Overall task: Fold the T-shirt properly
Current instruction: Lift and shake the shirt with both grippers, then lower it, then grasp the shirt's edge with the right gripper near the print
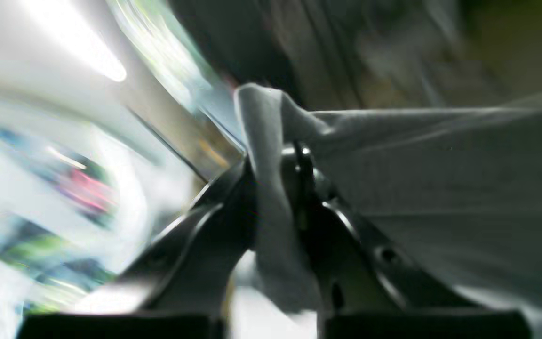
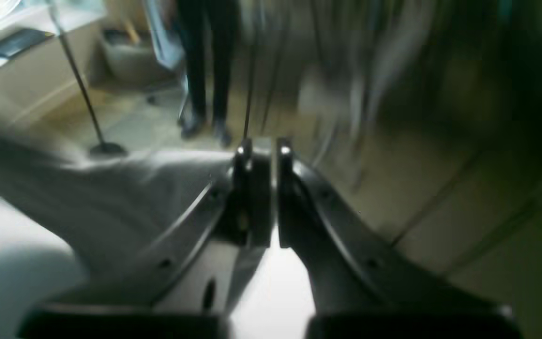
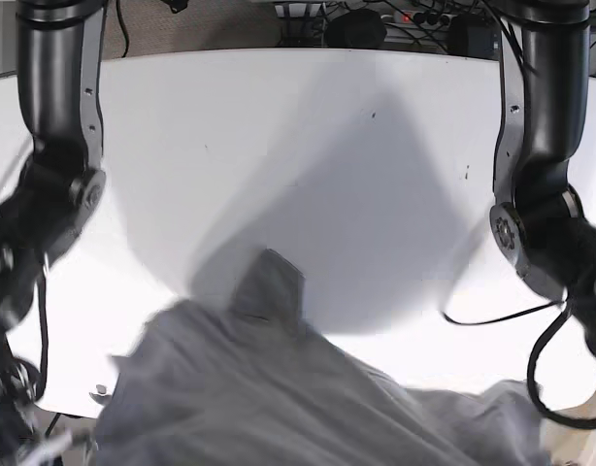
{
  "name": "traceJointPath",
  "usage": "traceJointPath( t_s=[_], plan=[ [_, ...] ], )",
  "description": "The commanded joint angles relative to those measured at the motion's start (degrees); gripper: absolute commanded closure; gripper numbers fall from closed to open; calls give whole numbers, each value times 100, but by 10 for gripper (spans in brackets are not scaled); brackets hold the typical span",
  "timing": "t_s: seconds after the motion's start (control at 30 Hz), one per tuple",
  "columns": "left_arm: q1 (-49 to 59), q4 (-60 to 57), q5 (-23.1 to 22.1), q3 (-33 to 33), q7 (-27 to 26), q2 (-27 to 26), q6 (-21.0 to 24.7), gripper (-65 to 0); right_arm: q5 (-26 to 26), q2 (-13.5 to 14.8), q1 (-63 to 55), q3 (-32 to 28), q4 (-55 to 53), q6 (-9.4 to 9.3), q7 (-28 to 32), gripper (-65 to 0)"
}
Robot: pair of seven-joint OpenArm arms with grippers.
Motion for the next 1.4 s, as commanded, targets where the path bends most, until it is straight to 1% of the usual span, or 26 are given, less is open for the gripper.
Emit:
traceJointPath(
  t_s=[0.03, 0.1, 0.13, 0.17, 0.2, 0.23, 0.3, 0.33, 0.4, 0.47, 0.57, 0.6, 0.63, 0.67, 0.7, 0.73, 0.8, 0.83, 0.87, 0.93, 1.0, 1.13, 1.2, 1.23, 1.33, 1.4],
  plan=[
    [696, 293, 120, -77, 137, 53, 16, -10, -219, -43, -609, 176, 118, -12, -173, -19],
    [1610, 952, 120, -227, 137, 18, 16, -10, -26, -17, -1391, 431, 620, -12, -173, -19],
    [2032, 1190, 120, -341, 137, 35, 16, -10, 62, -26, -1787, 616, 725, -12, -173, -19],
    [2683, 1278, 111, -446, 110, 61, 16, -10, 194, -43, -2244, 809, 734, -12, -164, -19],
    [3105, 1304, 102, -517, 93, 79, 16, -10, 282, -105, -2560, 871, 751, -21, -164, -19],
    [3588, 1322, 102, -631, 31, 149, 12, -10, 370, -237, -2973, 888, 787, -29, -146, -19],
    [4468, 1357, 111, -1071, -329, 290, 12, -10, 405, -421, -3659, 1152, 980, -29, -41, -19],
    [4819, 1357, 120, -1158, -540, 396, 12, -10, 449, -527, -3932, 1240, 971, -12, 47, -19],
    [5487, 1383, 129, -1176, -795, 545, 12, -10, 449, -623, -4450, 1249, 998, 6, 109, -19],
    [6243, 1392, 120, -1211, -901, 580, 12, -10, 458, -729, -4899, 1266, 998, 23, 126, -19],
    [6929, 1392, 120, -1572, -1006, 589, 12, -10, 458, -905, -5329, 1266, 989, 23, 135, -21],
    [7087, 1392, 120, -1668, -1006, 589, 12, -10, 449, -922, -5373, 1240, 954, 23, 135, -25],
    [7237, 1392, 111, -1765, -1006, 589, 12, -10, 423, -931, -5417, 1222, 910, 23, 135, -49],
    [7360, 1392, 111, -1862, -1006, 580, 12, -10, 458, -984, -5426, 1222, 804, 15, 135, -100],
    [7465, 1392, 111, -1985, -1006, 580, 12, -10, 414, -1098, -5400, 1222, 655, 15, 135, -165],
    [7544, 1392, 120, -2090, -1006, 563, 12, -10, 405, -1177, -5365, 1214, 479, -3, 135, -241],
    [7624, 1383, 129, -2284, -1006, 554, 12, -10, 414, -1309, -5118, 1214, 57, 15, 135, -369],
    [7659, 1383, 138, -2336, -1006, 554, 12, -10, 414, -1371, -5013, 1205, -163, 15, 135, -409],
    [7738, 1392, 146, -2363, -1006, 554, 12, -10, 414, -1441, -4899, 1205, -391, 15, 135, -433],
    [7773, 1392, 146, -2380, -1006, 554, 12, -10, 414, -1538, -4652, 1196, -866, 15, 144, -453],
    [7799, 1392, 146, -2380, -1006, 554, 12, -10, 405, -1564, -4371, 827, -1394, -3, 320, -453],
    [7808, 1392, 146, -2380, -1006, 563, 12, -10, 431, -1564, -4257, 176, -2115, -29, 988, -453],
    [7808, 1383, 155, -2389, -1006, 563, 12, -10, 414, -1573, -4099, -123, -2660, -29, 1322, -453],
    [7808, 1383, 155, -2389, -1006, 563, 12, -10, 449, -1573, -4011, -316, -3038, -29, 1595, -453],
    [7808, 1383, 146, -2389, -1006, 554, 12, -10, 449, -1590, -3888, -738, -3565, -29, 2060, -453],
    [7808, 1383, 146, -2389, -1006, 554, 12, -10, 405, -1766, -3668, -958, -3952, -38, 2351, -453]
  ],
)
